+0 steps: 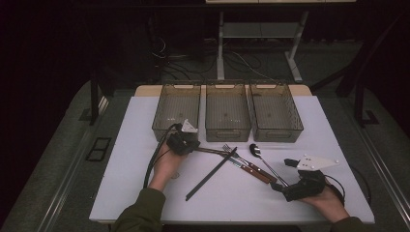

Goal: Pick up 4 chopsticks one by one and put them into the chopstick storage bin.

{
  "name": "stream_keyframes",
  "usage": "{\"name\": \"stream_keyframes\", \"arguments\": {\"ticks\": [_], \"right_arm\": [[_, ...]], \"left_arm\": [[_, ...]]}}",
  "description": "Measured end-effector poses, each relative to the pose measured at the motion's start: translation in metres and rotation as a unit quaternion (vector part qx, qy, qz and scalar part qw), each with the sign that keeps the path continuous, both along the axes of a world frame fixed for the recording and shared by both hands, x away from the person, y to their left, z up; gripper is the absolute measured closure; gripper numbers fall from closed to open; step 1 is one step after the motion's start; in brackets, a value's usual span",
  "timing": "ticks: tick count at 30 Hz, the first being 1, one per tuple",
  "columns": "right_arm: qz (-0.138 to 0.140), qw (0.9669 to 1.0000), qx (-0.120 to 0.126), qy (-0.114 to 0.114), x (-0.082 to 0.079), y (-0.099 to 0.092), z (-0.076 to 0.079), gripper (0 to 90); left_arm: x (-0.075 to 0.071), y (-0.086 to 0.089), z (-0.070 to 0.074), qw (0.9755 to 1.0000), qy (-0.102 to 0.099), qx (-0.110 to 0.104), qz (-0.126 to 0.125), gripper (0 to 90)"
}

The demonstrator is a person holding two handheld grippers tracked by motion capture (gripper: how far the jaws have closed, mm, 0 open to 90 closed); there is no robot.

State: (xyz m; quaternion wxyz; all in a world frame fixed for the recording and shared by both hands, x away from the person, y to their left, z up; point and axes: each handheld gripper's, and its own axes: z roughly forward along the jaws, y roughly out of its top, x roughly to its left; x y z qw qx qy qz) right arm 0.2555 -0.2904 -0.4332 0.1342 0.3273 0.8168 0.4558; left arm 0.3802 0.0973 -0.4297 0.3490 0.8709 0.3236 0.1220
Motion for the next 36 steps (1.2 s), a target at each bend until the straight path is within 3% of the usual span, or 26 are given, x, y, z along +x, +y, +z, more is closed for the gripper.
{"name": "stream_keyframes", "arguments": {"ticks": [6, 10, 15, 21, 25, 27, 30, 36], "right_arm": [[-0.001, 1.0, 0.001, 0.0, 0.0, 0.0, 0.0, 1.2], [0.0, 1.0, 0.002, 0.001, -0.001, 0.0, 0.0, 1.2], [0.0, 1.0, 0.002, -0.001, -0.001, 0.0, 0.0, 1.2], [0.001, 1.0, 0.004, -0.001, -0.001, -0.001, 0.001, 1.2], [0.001, 1.0, 0.004, -0.002, -0.001, 0.0, 0.001, 1.2], [0.001, 1.0, 0.004, -0.002, -0.001, 0.0, 0.001, 1.2], [0.002, 1.0, 0.003, -0.001, -0.001, 0.0, 0.001, 1.2], [0.001, 1.0, 0.004, -0.002, -0.001, 0.0, 0.001, 1.2]], "left_arm": [[-0.007, -0.036, 0.011, 0.9984, 0.002, -0.032, -0.047, 89.2], [-0.008, -0.069, 0.01, 0.9963, 0.008, -0.031, -0.08, 89.3], [-0.009, -0.095, 0.0, 0.9953, 0.014, -0.022, -0.093, 89.3], [-0.008, -0.1, -0.005, 0.9949, 0.019, -0.006, -0.099, 89.3], [-0.006, -0.099, -0.005, 0.9949, 0.013, -0.015, -0.098, 89.3], [-0.007, -0.099, -0.004, 0.9952, 0.019, -0.026, -0.092, 89.3], [-0.007, -0.101, -0.005, 0.995, 0.012, -0.008, -0.099, 89.3], [-0.004, -0.097, -0.007, 0.996, 0.014, 0.001, -0.089, 89.3]]}}
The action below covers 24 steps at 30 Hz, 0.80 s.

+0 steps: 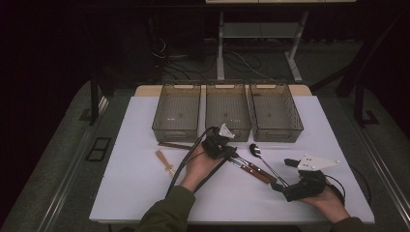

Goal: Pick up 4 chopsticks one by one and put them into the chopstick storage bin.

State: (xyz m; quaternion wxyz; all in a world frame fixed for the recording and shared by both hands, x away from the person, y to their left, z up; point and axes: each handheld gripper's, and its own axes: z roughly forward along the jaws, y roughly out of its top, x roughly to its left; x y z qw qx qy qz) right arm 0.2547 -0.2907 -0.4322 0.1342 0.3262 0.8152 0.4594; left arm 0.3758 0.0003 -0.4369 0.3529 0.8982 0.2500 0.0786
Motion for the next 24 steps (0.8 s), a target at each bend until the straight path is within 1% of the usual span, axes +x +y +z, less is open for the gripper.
{"name": "stream_keyframes", "arguments": {"ticks": [1, 4, 5, 6, 7, 8, 9, 11, 13, 14, 15, 18, 20, 21, 23, 24], "right_arm": [[0.0, 1.0, 0.0, 0.0, 0.0, 0.0, 0.0, 1.2], [0.0, 1.0, 0.0, 0.0, 0.0, 0.0, 0.0, 1.2], [0.0, 1.0, 0.001, 0.001, 0.0, 0.0, 0.0, 1.2], [0.0, 1.0, 0.001, 0.001, 0.0, 0.0, 0.0, 1.2], [0.0, 1.0, 0.001, 0.0, 0.0, 0.0, 0.0, 1.2], [0.0, 1.0, 0.001, 0.001, 0.0, 0.0, 0.0, 1.2], [0.0, 1.0, 0.001, 0.0, 0.0, -0.001, 0.0, 1.2], [-0.001, 1.0, 0.001, 0.001, 0.0, -0.001, 0.0, 1.2], [0.0, 1.0, 0.0, 0.001, 0.0, 0.0, 0.0, 1.2], [0.0, 1.0, 0.0, 0.0, 0.0, 0.0, 0.0, 1.2], [0.001, 1.0, 0.0, 0.0, 0.0, 0.0, 0.0, 1.2], [0.001, 1.0, -0.002, 0.0, 0.0, 0.001, 0.0, 1.2], [0.001, 1.0, -0.002, 0.002, 0.0, 0.002, -0.001, 1.2], [0.001, 1.0, -0.003, 0.002, 0.001, 0.002, -0.001, 1.2], [0.001, 1.0, -0.003, 0.003, 0.001, 0.002, -0.001, 1.2], [0.001, 1.0, -0.003, 0.003, 0.001, 0.002, -0.001, 1.2]], "left_arm": [[0.001, 0.001, 0.0, 1.0, -0.002, 0.003, -0.001, 89.3], [0.001, 0.002, 0.0, 1.0, -0.001, 0.003, -0.002, 89.3], [-0.001, 0.003, 0.0, 1.0, 0.004, 0.002, 0.002, 89.3], [0.0, 0.005, 0.001, 1.0, -0.003, 0.007, -0.005, 89.3], [-0.001, 0.007, 0.002, 0.9999, -0.006, 0.007, -0.004, 89.3], [-0.003, 0.012, 0.005, 1.0, -0.006, 0.006, 0.001, 89.2], [-0.004, 0.017, 0.008, 0.9999, -0.007, 0.004, 0.007, 89.2], [-0.005, 0.035, 0.016, 0.9996, -0.022, 0.011, 0.017, 89.2], [-0.004, 0.055, 0.021, 0.9987, -0.031, 0.021, 0.035, 89.2], [-0.003, 0.067, 0.022, 0.9979, -0.035, 0.028, 0.045, 89.2], [-0.001, 0.082, 0.022, 0.9966, -0.04, 0.037, 0.062, 89.2], [0.004, 0.114, 0.018, 0.9934, -0.038, 0.043, 0.099, 89.2], [0.007, 0.127, 0.015, 0.9917, -0.036, 0.049, 0.113, 89.3], [0.008, 0.13, 0.014, 0.9913, -0.034, 0.048, 0.117, 89.3], [0.01, 0.134, 0.012, 0.9906, -0.036, 0.06, 0.118, 89.3], [0.01, 0.134, 0.01, 0.9906, -0.036, 0.061, 0.117, 89.3]]}}
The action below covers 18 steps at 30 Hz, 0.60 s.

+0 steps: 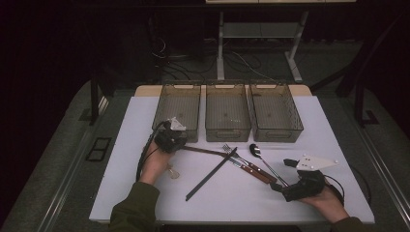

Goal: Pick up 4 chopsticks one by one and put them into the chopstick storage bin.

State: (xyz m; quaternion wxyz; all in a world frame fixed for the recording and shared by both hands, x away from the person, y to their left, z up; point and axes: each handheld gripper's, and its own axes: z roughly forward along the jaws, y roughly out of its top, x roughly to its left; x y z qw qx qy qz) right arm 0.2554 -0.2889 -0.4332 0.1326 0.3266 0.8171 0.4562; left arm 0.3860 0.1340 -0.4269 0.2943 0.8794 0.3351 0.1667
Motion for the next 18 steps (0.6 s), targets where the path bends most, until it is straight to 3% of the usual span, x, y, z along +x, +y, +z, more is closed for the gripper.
{"name": "stream_keyframes", "arguments": {"ticks": [7, 11, 18], "right_arm": [[0.0, 1.0, 0.002, 0.0, 0.0, -0.001, 0.0, 1.2], [-0.001, 1.0, 0.002, 0.0, 0.0, -0.002, 0.0, 1.2], [-0.002, 1.0, 0.002, -0.001, 0.0, -0.001, 0.0, 1.2]], "left_arm": [[0.0, -0.005, -0.005, 0.9996, -0.008, 0.027, -0.002, 89.3], [0.001, 0.0, -0.005, 0.9996, -0.005, 0.026, 0.003, 89.3], [0.0, 0.013, -0.007, 0.999, 0.002, 0.043, 0.015, 89.3]]}}
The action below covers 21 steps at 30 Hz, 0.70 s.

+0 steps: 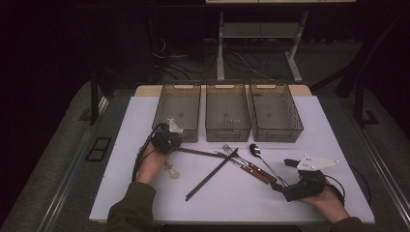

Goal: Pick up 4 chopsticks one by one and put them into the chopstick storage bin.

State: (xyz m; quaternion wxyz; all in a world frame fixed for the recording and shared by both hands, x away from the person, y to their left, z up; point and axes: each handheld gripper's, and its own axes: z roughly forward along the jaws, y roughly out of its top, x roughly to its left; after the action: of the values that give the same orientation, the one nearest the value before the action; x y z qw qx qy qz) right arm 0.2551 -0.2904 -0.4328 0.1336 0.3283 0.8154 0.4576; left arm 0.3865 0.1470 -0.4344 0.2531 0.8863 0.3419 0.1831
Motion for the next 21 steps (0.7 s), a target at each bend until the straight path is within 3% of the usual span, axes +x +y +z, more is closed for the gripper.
{"name": "stream_keyframes", "arguments": {"ticks": [12, 21], "right_arm": [[0.0, 1.0, 0.0, 0.0, 0.0, 0.0, 0.0, 1.2], [0.001, 1.0, -0.001, 0.001, 0.0, 0.0, 0.0, 1.2]], "left_arm": [[-0.004, 0.023, 0.0, 0.9998, 0.007, 0.006, 0.02, 89.2], [-0.008, 0.043, 0.001, 0.9991, 0.014, -0.005, 0.04, 89.2]]}}
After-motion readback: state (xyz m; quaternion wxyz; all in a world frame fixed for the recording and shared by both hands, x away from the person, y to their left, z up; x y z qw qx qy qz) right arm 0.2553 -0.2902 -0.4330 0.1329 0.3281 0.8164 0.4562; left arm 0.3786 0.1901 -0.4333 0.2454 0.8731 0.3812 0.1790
